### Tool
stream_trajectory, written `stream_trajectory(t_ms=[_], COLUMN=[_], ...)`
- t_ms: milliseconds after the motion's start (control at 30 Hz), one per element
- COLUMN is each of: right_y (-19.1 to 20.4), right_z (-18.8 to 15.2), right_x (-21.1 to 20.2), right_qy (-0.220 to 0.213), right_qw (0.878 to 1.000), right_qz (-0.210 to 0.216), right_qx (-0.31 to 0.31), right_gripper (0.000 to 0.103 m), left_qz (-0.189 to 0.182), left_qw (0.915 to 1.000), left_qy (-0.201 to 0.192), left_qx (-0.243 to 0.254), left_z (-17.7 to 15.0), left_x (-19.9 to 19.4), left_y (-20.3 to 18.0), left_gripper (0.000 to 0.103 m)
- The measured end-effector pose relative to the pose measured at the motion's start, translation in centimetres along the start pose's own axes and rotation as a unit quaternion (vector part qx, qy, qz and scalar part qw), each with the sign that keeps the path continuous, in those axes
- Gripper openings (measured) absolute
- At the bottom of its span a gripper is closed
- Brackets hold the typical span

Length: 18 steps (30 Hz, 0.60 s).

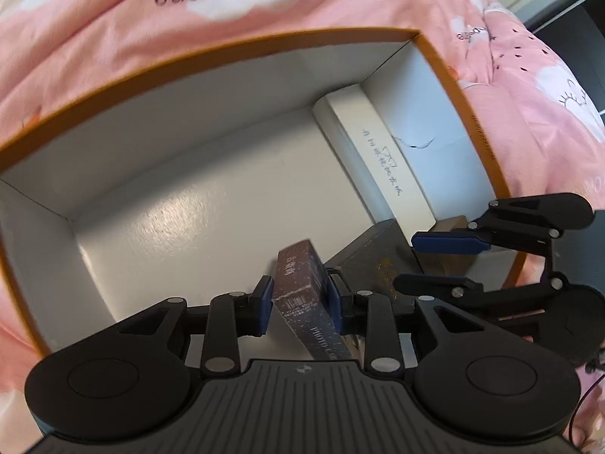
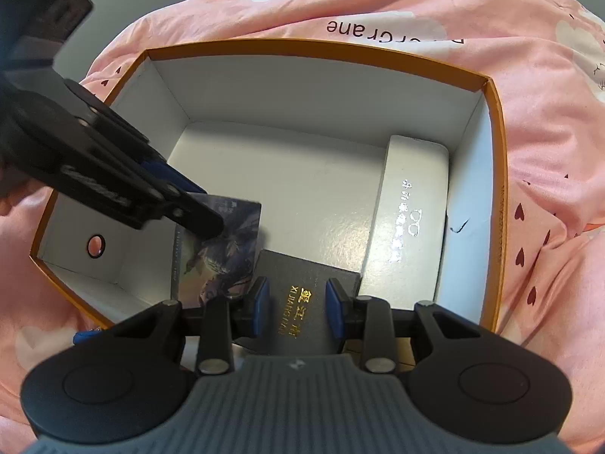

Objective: Organize objects
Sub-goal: 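Lower the maroon box beside the gray box and open the left gripper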

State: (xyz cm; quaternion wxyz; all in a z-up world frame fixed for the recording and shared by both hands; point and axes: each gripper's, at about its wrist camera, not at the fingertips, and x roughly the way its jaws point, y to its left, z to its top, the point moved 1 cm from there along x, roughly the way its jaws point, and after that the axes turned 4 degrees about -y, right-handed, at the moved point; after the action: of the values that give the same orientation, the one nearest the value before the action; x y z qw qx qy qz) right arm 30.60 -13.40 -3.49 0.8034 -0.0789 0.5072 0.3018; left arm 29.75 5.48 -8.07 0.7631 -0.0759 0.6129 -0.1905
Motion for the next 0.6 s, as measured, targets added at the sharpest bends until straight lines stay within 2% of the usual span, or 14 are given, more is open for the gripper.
stream_trajectory(t_ms=[67,133,200,333,400,467,533,600], right_y=[0.0,0.0,0.1,0.2,0.3,0.4,0.4,0.4], right_z=[0.0,-0.1,-0.1,-0.2,-0.4,-0.5,-0.5,-0.5], right_x=[0.1,0.2,0.4,0.3,0.2,0.0,0.0,0.0], right_qy=[-0.001,0.0,0.0,-0.002,-0.004,-0.006,-0.007,-0.008], right_qw=[1.0,1.0,1.0,1.0,1.0,1.0,1.0,1.0], right_qz=[0.001,0.001,0.001,0.002,0.001,-0.001,-0.001,-0.001], right_qx=[-0.001,-0.003,-0.005,-0.008,-0.01,-0.012,-0.012,-0.013], right_gripper=[0.036,0.036,0.036,0.036,0.036,0.036,0.036,0.036], left_qz=[0.016,0.054,0.072,0.079,0.097,0.117,0.121,0.116], left_qw=[0.9996,0.9954,0.991,0.9912,0.9907,0.9895,0.9891,0.9897], left_qy=[0.001,0.005,0.002,-0.004,-0.012,0.004,0.027,0.038], left_qx=[0.024,0.078,0.113,0.107,0.095,0.085,0.08,0.075], left_z=[-0.3,-0.9,-1.2,-1.6,-1.7,-2.0,-2.3,-2.7], left_x=[0.5,1.1,1.4,0.9,0.1,-0.4,-0.3,0.1], left_y=[-0.7,-2.0,-2.8,-2.7,-2.5,-2.6,-2.8,-3.0], left_gripper=[0.037,0.043,0.047,0.071,0.072,0.072,0.067,0.067])
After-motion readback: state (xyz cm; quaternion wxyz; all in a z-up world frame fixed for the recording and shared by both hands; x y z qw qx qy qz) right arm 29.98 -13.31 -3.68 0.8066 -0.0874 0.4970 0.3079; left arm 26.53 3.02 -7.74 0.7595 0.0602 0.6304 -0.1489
